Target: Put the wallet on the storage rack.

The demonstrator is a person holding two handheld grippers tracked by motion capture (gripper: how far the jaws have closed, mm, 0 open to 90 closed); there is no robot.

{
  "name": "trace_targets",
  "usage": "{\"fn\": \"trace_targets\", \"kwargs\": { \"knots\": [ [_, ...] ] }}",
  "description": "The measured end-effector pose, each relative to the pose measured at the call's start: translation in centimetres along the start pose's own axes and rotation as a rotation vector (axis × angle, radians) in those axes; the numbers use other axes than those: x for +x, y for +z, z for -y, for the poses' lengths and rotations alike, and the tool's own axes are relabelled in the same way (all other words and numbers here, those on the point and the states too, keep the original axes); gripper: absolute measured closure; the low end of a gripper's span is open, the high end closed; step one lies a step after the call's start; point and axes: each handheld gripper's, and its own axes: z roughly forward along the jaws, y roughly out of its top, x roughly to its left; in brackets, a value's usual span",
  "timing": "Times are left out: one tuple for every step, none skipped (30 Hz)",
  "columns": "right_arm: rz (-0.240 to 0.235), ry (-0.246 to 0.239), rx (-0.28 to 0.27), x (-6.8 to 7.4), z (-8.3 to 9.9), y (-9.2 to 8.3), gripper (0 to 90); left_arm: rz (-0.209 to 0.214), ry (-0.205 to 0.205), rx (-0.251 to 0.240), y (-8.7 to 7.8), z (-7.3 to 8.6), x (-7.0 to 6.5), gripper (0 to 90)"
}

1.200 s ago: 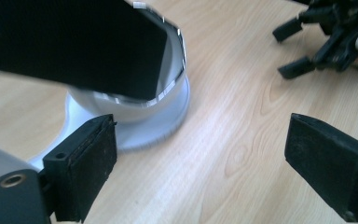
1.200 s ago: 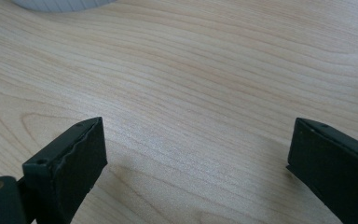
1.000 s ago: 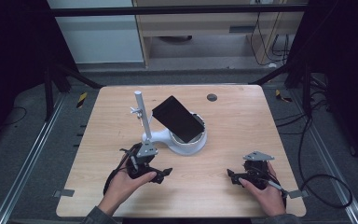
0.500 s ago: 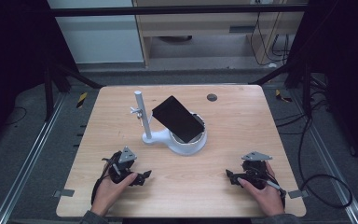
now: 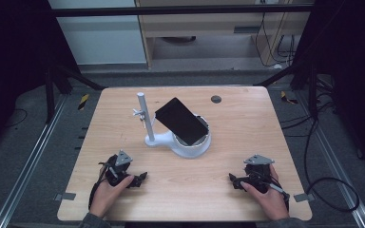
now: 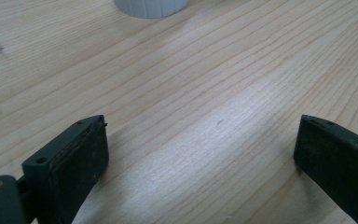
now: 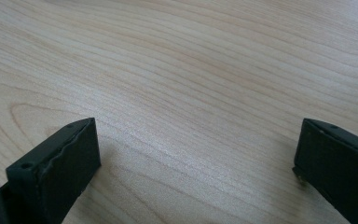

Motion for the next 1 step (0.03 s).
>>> {"fn": "trace_targets", "kwargs": {
  "knots": [
    [-0.001,0.000,0.000,0.00,0.00,-0.01,0.3,-0.005,-0.003,0.001,-0.05,0.04,0.17,2.2]
  ]
}}
